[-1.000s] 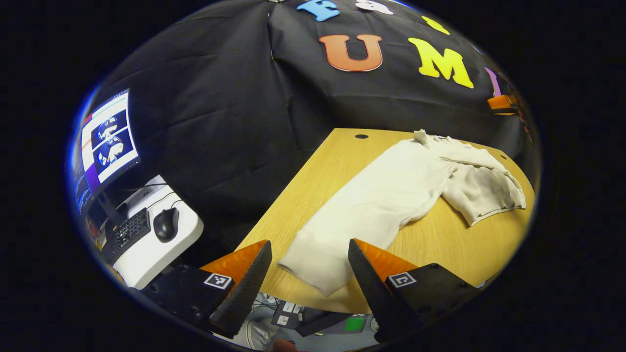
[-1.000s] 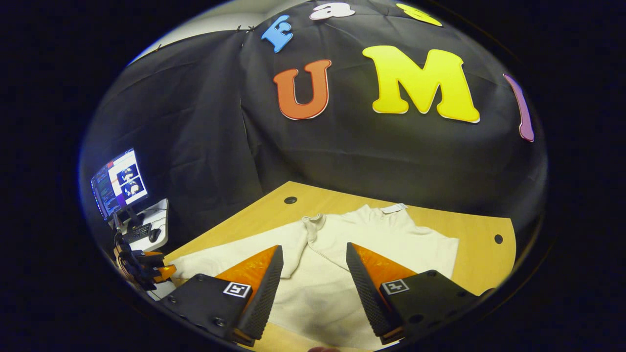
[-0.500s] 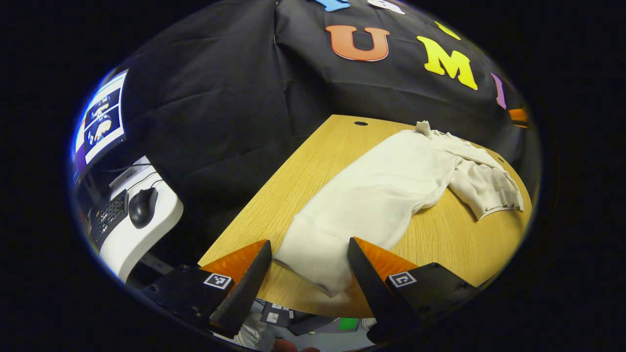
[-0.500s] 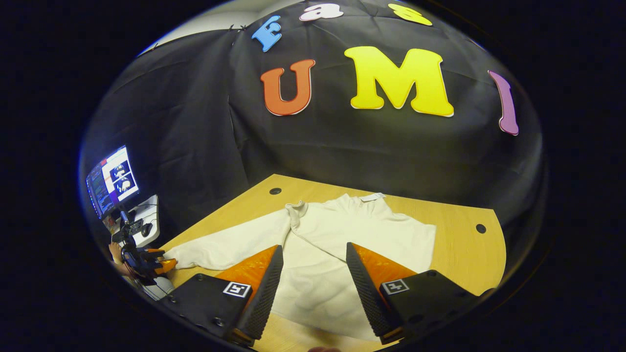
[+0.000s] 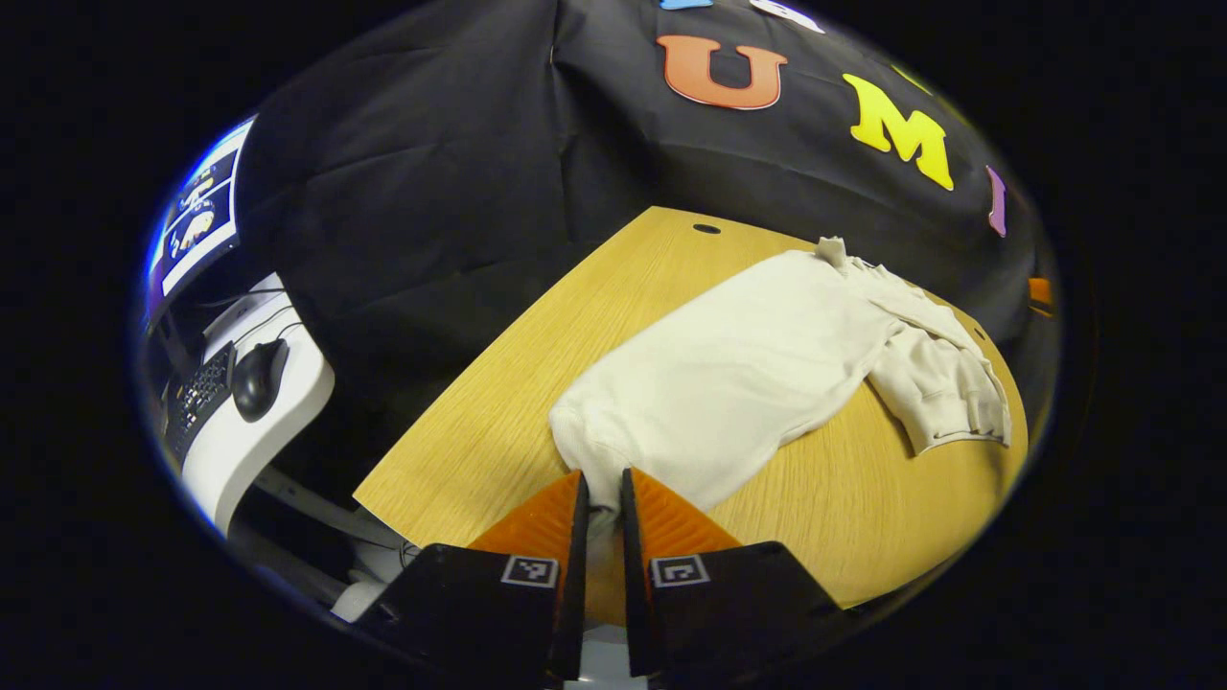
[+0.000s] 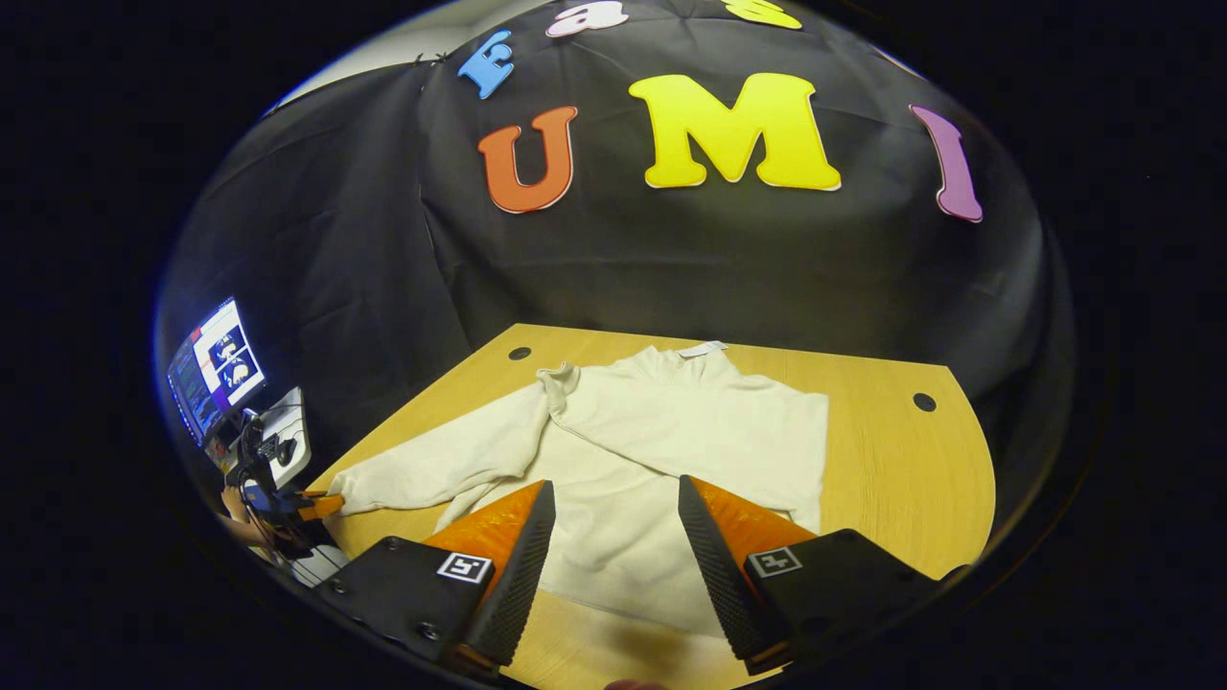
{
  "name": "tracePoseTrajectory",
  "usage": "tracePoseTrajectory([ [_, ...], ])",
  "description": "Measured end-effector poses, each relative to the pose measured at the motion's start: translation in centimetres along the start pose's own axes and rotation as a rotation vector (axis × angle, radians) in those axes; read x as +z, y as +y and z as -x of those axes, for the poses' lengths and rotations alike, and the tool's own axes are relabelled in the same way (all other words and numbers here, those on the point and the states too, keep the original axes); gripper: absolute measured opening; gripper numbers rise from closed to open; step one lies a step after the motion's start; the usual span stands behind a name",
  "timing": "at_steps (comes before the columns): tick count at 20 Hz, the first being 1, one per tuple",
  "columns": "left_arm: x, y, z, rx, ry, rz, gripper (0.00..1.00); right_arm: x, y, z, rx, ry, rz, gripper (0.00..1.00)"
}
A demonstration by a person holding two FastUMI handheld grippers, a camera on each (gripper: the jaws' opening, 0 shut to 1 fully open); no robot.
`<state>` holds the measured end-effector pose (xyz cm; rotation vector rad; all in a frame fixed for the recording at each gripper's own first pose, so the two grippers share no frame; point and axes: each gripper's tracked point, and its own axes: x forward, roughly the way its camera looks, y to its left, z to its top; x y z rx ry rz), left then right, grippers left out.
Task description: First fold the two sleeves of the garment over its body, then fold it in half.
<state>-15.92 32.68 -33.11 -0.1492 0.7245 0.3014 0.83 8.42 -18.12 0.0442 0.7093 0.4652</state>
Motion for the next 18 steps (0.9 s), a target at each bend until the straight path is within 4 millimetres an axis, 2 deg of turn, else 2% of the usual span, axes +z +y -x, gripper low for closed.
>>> tracePoseTrajectory([
  [2,0.2,-0.3,0.2,-0.014,0.027,0.045,0.11,-0.4,-0.3,0.3,-0.001,0.006,-0.035,0.77],
  [3,0.5,-0.6,0.5,-0.022,0.032,0.051,0.05,-0.5,-0.4,0.4,-0.001,0.006,-0.049,0.81],
  [5,1.8,-1.7,1.2,-0.052,0.01,0.029,0.04,-0.7,-0.5,0.4,0.002,0.01,-0.059,0.81],
  [6,2.5,-2.0,1.6,-0.066,-0.002,0.02,0.04,-0.9,-0.5,0.5,0.004,0.016,-0.058,0.77],
  [7,3.3,-2.4,2.0,-0.075,-0.011,0.019,0.04,-1.1,-0.5,0.6,0.007,0.021,-0.059,0.77],
  [8,4.0,-2.9,2.4,-0.089,-0.018,0.029,0.04,-1.1,-0.4,0.6,0.017,0.022,-0.066,0.81],
  [9,4.8,-3.4,2.7,-0.099,-0.028,0.045,0.04,-1.1,-0.1,0.8,0.028,0.023,-0.073,0.77],
  [10,5.8,-4.1,3.1,-0.115,-0.042,0.069,0.03,-1.1,0.0,1.0,0.037,0.022,-0.077,0.81],
  [14,10.9,-7.5,4.3,-0.182,-0.119,0.114,0.03,-1.4,0.1,2.5,0.08,0.025,-0.091,0.81],
  [18,15.0,-11.9,4.2,-0.236,-0.17,0.046,0.03,-0.5,-0.4,4.4,0.104,-0.005,-0.106,0.81],
])
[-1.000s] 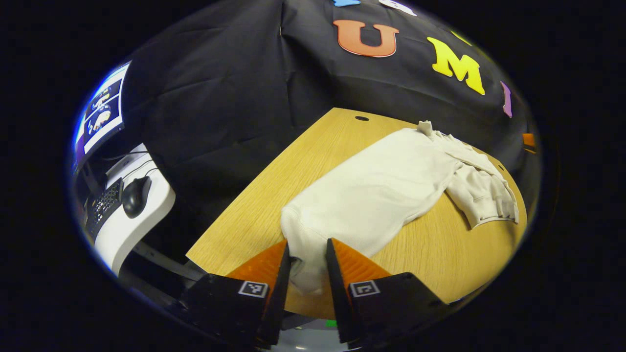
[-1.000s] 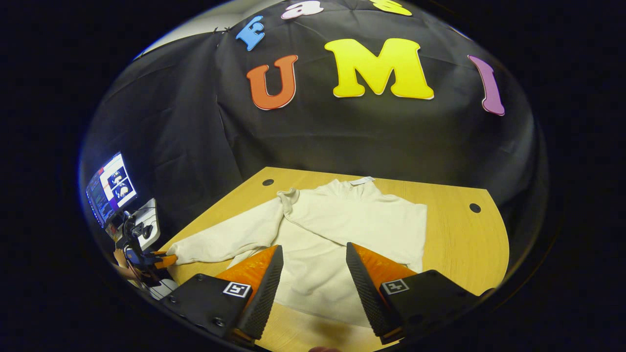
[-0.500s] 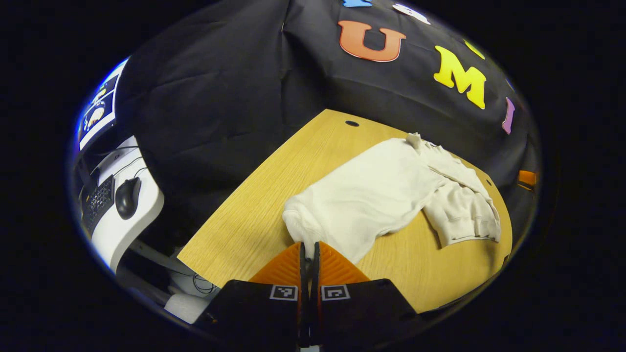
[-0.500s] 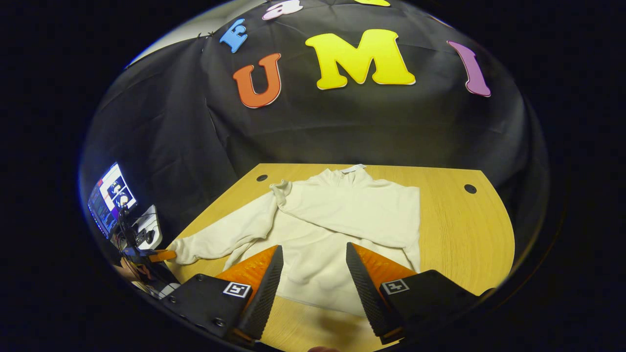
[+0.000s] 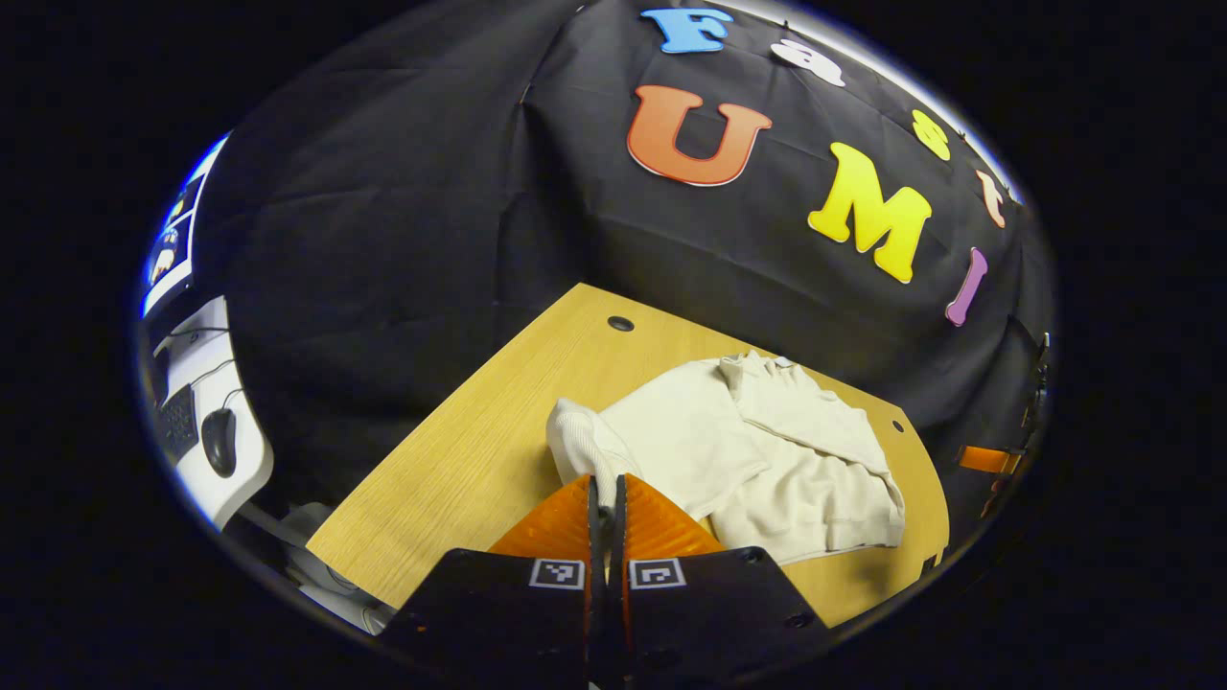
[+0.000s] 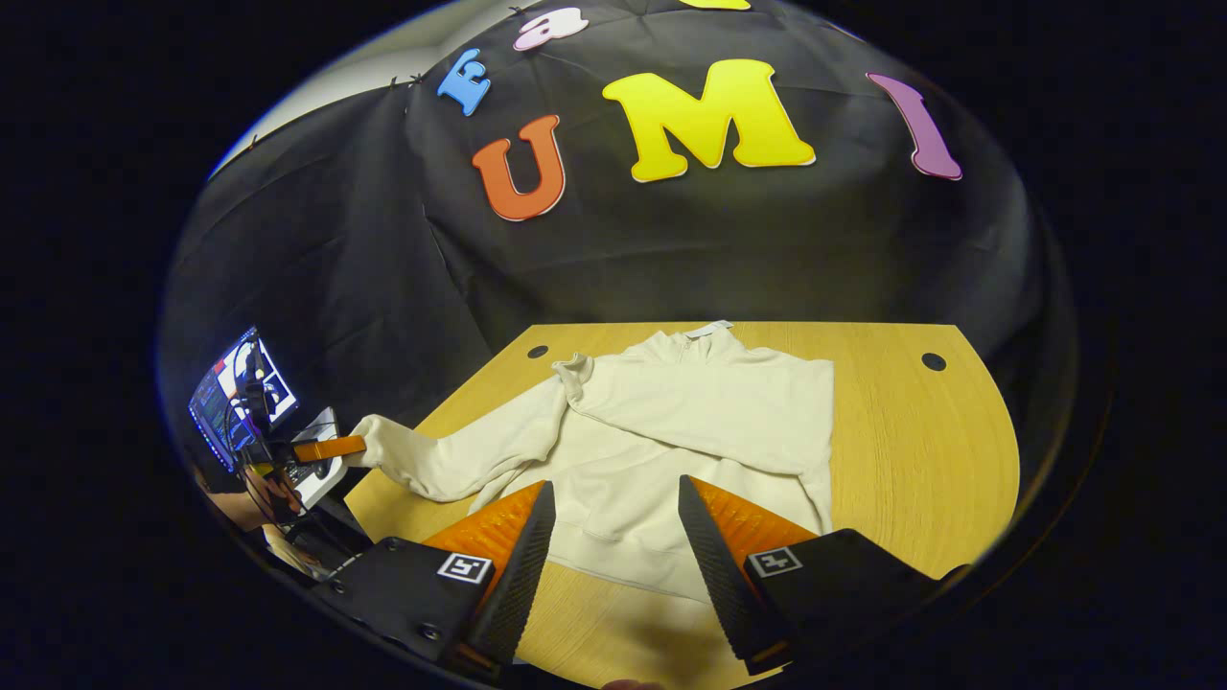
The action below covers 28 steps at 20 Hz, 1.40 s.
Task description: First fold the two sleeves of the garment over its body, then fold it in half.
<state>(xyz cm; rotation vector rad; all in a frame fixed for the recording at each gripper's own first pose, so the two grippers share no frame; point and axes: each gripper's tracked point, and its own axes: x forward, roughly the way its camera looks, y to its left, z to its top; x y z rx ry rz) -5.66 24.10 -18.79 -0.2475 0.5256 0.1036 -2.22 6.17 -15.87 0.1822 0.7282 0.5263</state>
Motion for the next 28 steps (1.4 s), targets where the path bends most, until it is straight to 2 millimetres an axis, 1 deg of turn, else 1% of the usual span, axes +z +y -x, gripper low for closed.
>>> tracePoseTrajectory([
  [2,2.2,-2.6,-0.9,-0.035,-0.02,-0.029,0.03,1.2,0.1,0.9,0.013,-0.032,-0.014,0.83],
  [3,3.5,-3.9,-1.2,-0.053,-0.032,-0.046,0.03,1.8,-0.2,1.6,0.014,-0.053,-0.017,0.77],
  [4,4.8,-5.3,-1.7,-0.078,-0.036,-0.056,0.03,2.4,-0.5,2.2,0.015,-0.071,-0.022,0.77],
  [5,5.9,-6.8,-2.1,-0.107,-0.041,-0.07,0.03,2.6,-0.8,2.8,0.018,-0.076,-0.037,0.77],
  [6,7.3,-8.1,-2.6,-0.133,-0.05,-0.091,0.03,2.9,-1.0,3.6,0.028,-0.079,-0.055,0.83],
  [7,8.6,-9.3,-3.0,-0.152,-0.061,-0.115,0.03,3.3,-1.3,4.3,0.031,-0.089,-0.07,0.83],
  [9,10.7,-11.7,-4.2,-0.195,-0.082,-0.149,0.03,3.9,-2.7,5.8,0.02,-0.11,-0.083,0.83],
  [11,13.0,-15.0,-5.3,-0.244,-0.105,-0.156,0.03,4.4,-4.2,6.9,-0.007,-0.131,-0.09,0.83],
  [14,15.5,-20.3,-6.9,-0.324,-0.132,-0.159,0.03,4.7,-6.3,8.8,-0.049,-0.156,-0.097,0.83],
  [17,18.0,-26.6,-8.5,-0.417,-0.146,-0.18,0.03,5.3,-8.3,10.6,-0.09,-0.197,-0.117,0.83],
  [20,18.6,-33.5,-10.1,-0.525,-0.134,-0.203,0.03,5.0,-10.6,12.3,-0.146,-0.227,-0.143,0.83],
  [22,18.1,-38.0,-11.5,-0.589,-0.114,-0.233,0.03,4.4,-12.2,13.6,-0.184,-0.24,-0.171,0.83],
  [24,16.8,-42.1,-12.5,-0.644,-0.086,-0.261,0.02,3.9,-13.7,14.8,-0.223,-0.245,-0.213,0.83],
  [26,14.8,-45.8,-13.9,-0.703,-0.045,-0.278,0.03,3.3,-15.2,16.2,-0.273,-0.252,-0.242,0.83],
  [28,12.4,-48.9,-15.9,-0.737,0.006,-0.291,0.03,2.6,-16.5,17.5,-0.325,-0.251,-0.256,0.83],
])
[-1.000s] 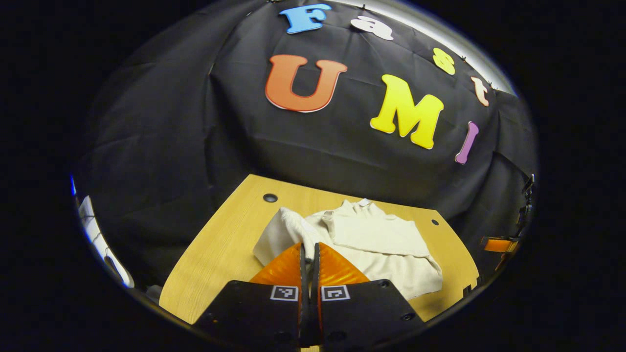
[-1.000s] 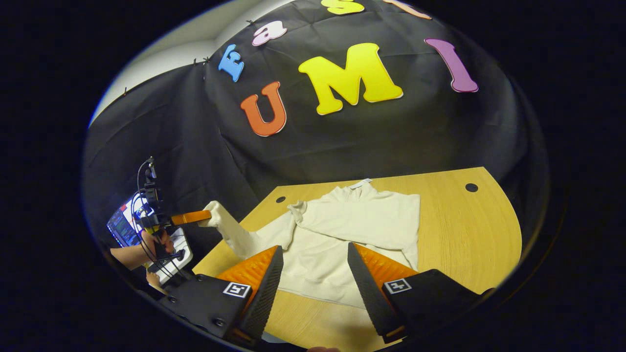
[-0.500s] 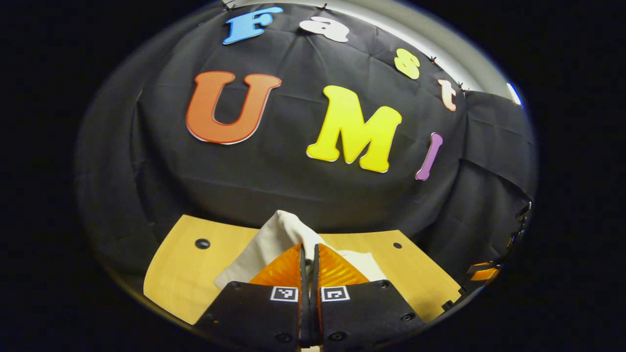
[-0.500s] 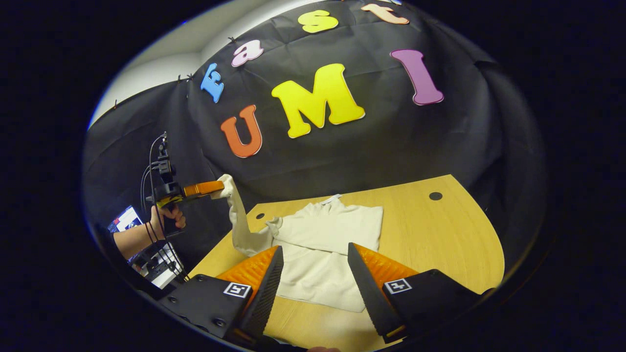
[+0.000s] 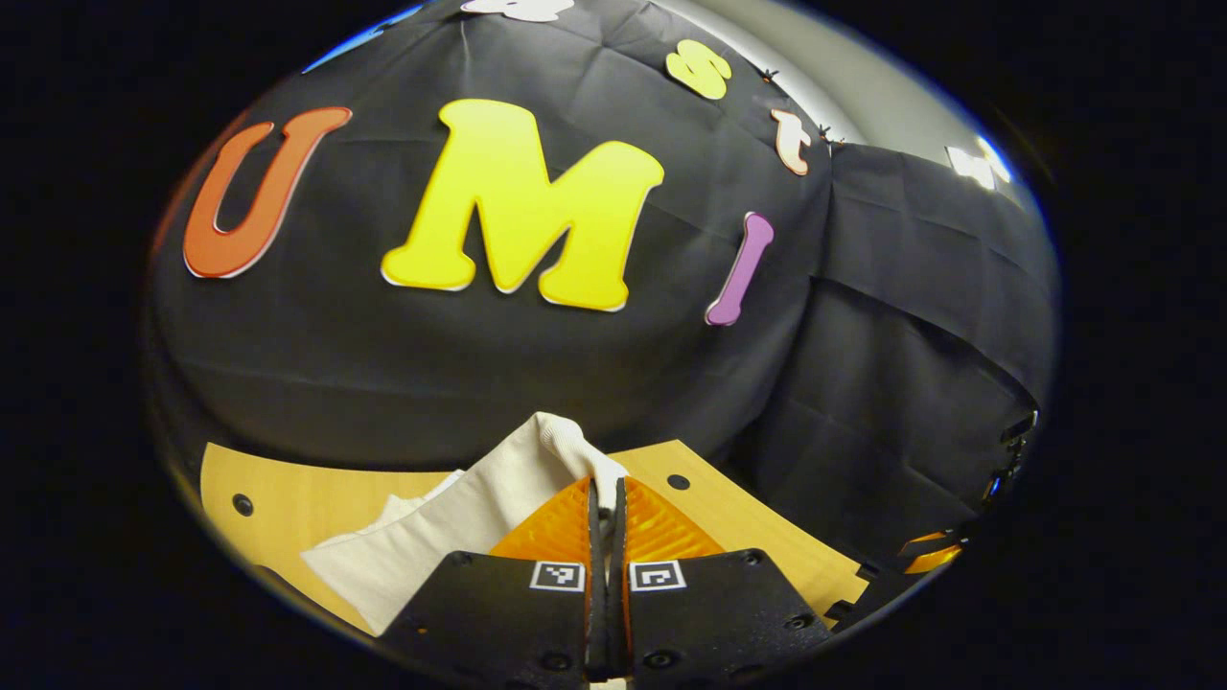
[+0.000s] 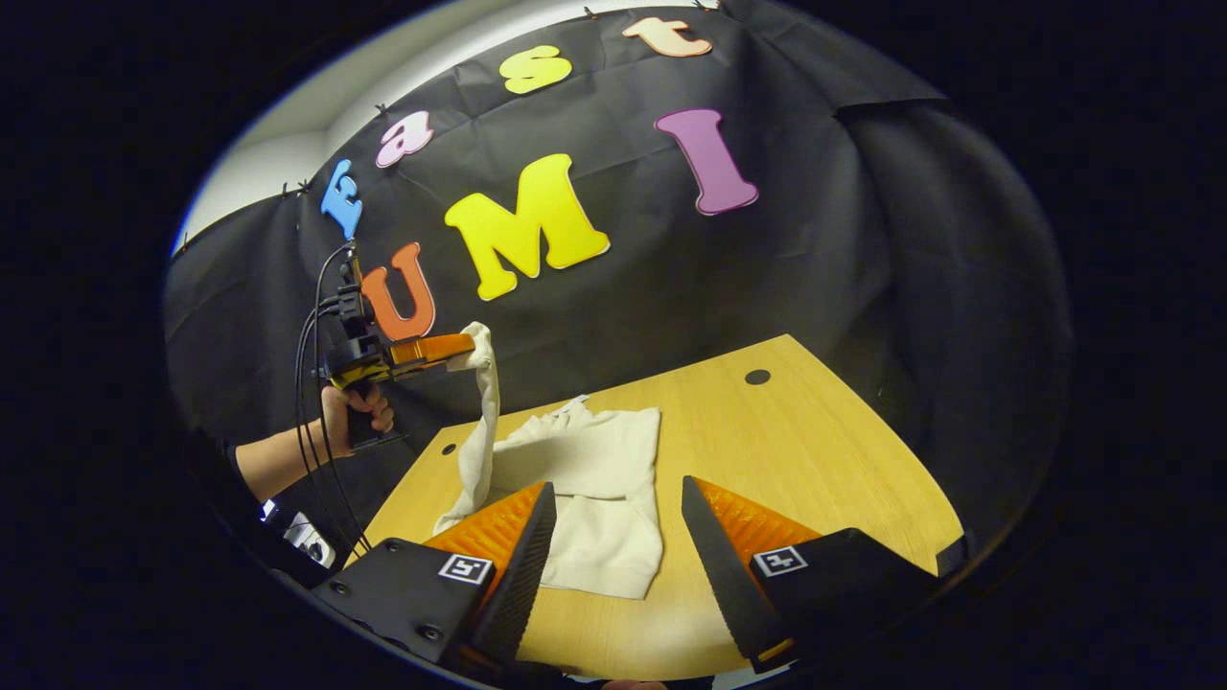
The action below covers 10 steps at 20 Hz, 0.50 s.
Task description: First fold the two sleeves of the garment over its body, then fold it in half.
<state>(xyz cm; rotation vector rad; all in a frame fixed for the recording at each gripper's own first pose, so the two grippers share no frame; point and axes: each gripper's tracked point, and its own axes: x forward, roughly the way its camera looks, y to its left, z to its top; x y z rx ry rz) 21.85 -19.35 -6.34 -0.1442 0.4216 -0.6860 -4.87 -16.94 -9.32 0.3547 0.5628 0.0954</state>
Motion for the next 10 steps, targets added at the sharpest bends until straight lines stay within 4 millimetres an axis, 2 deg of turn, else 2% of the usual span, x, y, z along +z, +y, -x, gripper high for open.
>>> tracePoseTrajectory([
  [2,-2.9,-0.3,-3.5,-0.007,0.053,-0.016,0.03,-0.3,-1.4,0.8,-0.05,0.005,-0.003,0.83],
  [6,-10.3,0.4,-10.0,0.016,0.185,-0.027,0.03,-1.2,-3.6,2.4,-0.118,0.038,-0.038,0.83],
  [10,-15.7,0.3,-14.5,0.038,0.246,0.026,0.03,-2.1,-4.1,3.0,-0.17,0.067,-0.049,0.83],
])
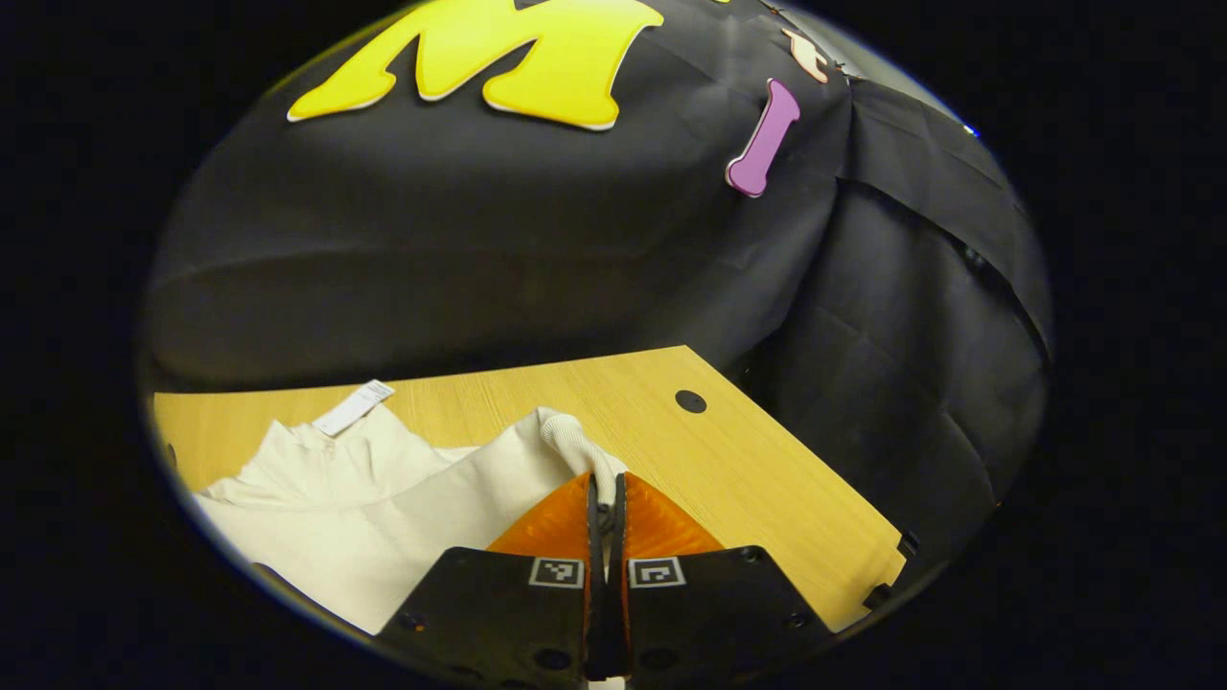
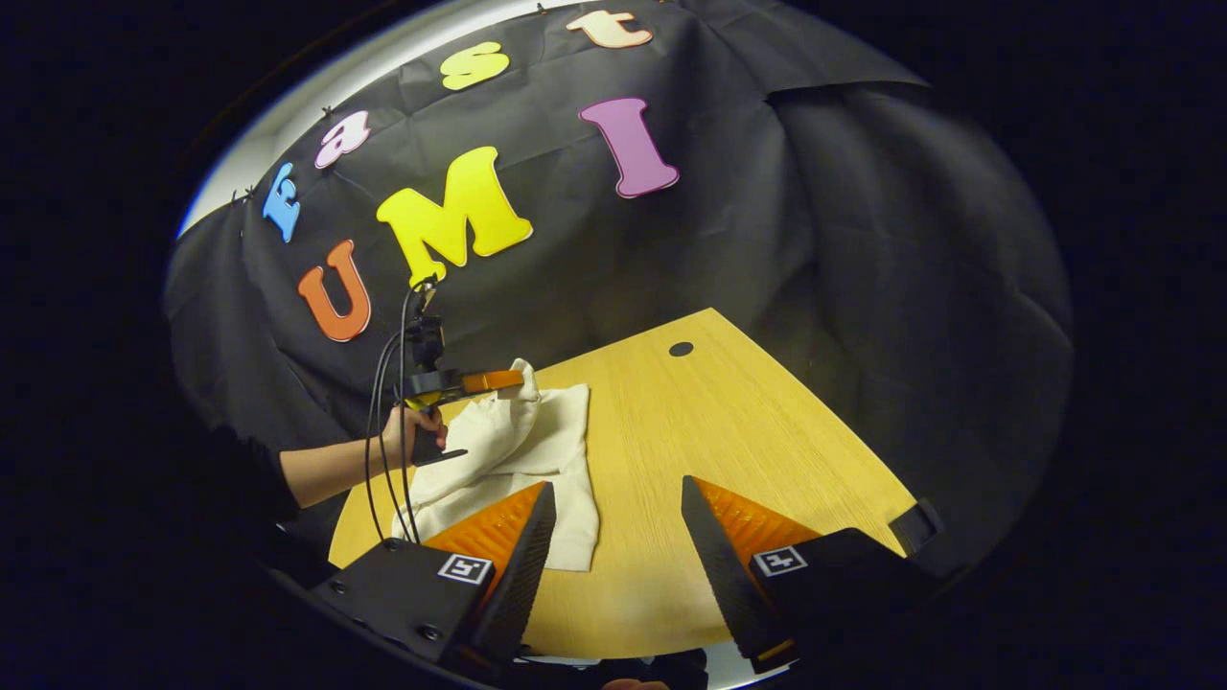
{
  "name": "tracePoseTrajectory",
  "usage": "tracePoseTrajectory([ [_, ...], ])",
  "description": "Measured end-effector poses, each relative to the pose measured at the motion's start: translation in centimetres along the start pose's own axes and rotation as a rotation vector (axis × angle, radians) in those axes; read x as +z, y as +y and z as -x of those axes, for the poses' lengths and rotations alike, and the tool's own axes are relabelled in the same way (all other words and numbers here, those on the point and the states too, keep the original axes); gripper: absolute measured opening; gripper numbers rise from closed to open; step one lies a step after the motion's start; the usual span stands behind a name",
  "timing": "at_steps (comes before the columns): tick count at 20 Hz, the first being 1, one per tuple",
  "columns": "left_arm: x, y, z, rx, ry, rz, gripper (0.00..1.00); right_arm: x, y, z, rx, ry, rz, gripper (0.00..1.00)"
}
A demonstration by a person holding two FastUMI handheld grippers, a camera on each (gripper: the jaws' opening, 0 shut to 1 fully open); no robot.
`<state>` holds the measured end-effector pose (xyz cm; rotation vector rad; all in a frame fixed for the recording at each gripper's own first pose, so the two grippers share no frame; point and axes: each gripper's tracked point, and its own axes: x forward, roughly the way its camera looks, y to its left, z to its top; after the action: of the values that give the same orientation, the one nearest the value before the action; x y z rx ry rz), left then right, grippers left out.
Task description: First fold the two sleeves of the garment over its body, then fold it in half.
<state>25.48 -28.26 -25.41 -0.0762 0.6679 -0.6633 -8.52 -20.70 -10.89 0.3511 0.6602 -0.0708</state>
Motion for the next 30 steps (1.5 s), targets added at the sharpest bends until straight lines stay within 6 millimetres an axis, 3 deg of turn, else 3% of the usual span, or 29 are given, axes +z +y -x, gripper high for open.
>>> tracePoseTrajectory([
  [4,-4.2,1.0,-3.4,0.036,0.108,0.048,0.07,0.0,0.0,0.1,-0.011,0.021,0.012,0.83],
  [6,-5.0,1.2,-3.6,0.045,0.118,0.078,0.18,0.0,0.2,0.2,-0.006,0.026,0.015,0.83],
  [7,-5.1,1.6,-3.5,0.055,0.109,0.09,0.3,0.0,0.2,0.2,-0.003,0.027,0.023,0.83],
  [9,-4.8,2.7,-2.1,0.093,0.081,0.103,0.79,0.1,1.2,0.0,0.011,0.028,0.041,0.83],
  [10,-4.5,3.4,-1.3,0.115,0.062,0.104,0.85,0.3,1.9,-0.4,0.025,0.027,0.058,0.83],
  [13,-2.8,5.3,2.5,0.197,-0.011,0.077,0.98,0.8,4.0,-1.5,0.057,0.0,0.114,0.83],
  [17,0.6,6.4,9.8,0.262,-0.165,0.044,0.99,2.3,7.3,-3.2,0.088,-0.058,0.198,0.86],
  [22,5.1,4.6,20.3,0.325,-0.4,0.036,0.98,4.0,11.7,-4.8,0.112,-0.126,0.254,0.92],
  [26,6.3,4.3,27.0,0.446,-0.486,-0.066,0.98,4.6,14.4,-5.8,0.134,-0.169,0.297,0.92],
  [30,5.4,3.3,30.5,0.464,-0.502,-0.058,0.98,5.4,16.2,-6.3,0.16,-0.192,0.337,0.92],
])
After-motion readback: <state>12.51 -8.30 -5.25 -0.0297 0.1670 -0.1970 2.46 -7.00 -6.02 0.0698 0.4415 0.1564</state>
